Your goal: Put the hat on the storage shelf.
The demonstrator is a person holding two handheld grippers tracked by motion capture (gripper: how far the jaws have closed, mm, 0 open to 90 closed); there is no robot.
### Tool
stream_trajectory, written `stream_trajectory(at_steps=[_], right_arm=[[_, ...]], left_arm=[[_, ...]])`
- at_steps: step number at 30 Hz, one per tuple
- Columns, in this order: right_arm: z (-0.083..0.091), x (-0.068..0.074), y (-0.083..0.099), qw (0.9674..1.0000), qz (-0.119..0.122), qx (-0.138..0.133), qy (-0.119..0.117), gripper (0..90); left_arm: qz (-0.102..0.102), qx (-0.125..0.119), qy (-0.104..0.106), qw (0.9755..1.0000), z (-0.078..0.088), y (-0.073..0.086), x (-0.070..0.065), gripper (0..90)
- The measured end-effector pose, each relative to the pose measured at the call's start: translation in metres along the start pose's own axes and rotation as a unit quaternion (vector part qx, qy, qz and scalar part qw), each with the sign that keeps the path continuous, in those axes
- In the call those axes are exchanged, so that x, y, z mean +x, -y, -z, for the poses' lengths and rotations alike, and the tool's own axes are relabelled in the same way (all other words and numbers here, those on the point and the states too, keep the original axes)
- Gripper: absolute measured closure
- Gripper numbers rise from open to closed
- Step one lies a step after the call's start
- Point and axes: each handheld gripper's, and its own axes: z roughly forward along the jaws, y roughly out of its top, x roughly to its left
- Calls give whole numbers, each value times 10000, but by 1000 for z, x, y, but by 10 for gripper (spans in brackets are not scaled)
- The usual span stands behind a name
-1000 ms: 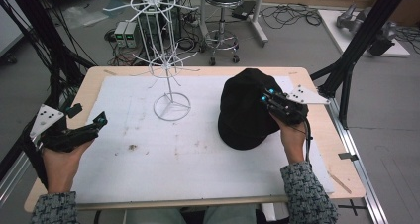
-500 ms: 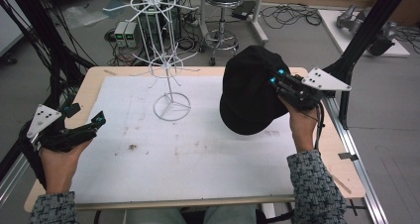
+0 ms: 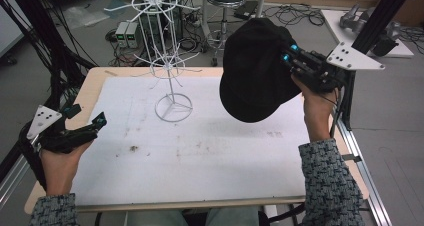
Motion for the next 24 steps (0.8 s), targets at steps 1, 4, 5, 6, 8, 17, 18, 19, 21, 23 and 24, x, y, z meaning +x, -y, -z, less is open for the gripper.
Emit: stream_trajectory(at_steps=[1,4,5,6,8,17,18,19,21,23,24], right_arm=[[-1,0,-4,10000,5,-61,-36,835],[-2,0,-14,9998,64,-150,-90,835],[-4,0,-21,9996,62,-231,-147,835],[-5,0,-24,9995,72,-252,-161,835],[-6,1,-28,9995,106,-261,-170,835],[-17,6,-67,9965,101,-711,-431,835],[-17,6,-67,9965,101,-711,-431,835],[-18,7,-71,9959,113,-766,-469,836],[-20,10,-83,9938,78,-932,-601,835],[-21,12,-89,9923,41,-1025,-691,835],[-21,12,-89,9923,41,-1025,-691,835]], left_arm=[[0,-13,4,10000,0,0,0,163],[-14,-4,-3,10000,0,0,0,163],[-11,-5,7,10000,1,-1,0,163],[-11,-5,7,10000,1,-1,0,163],[-4,-9,0,10000,0,0,0,163],[-4,-12,12,10000,0,-1,0,163],[-4,-12,12,10000,0,-1,0,163],[-10,-11,14,10000,0,-1,0,163],[-8,-21,3,10000,0,-1,1,163],[-4,-28,8,10000,1,-2,1,163],[4,-39,4,10000,1,-2,1,163]])
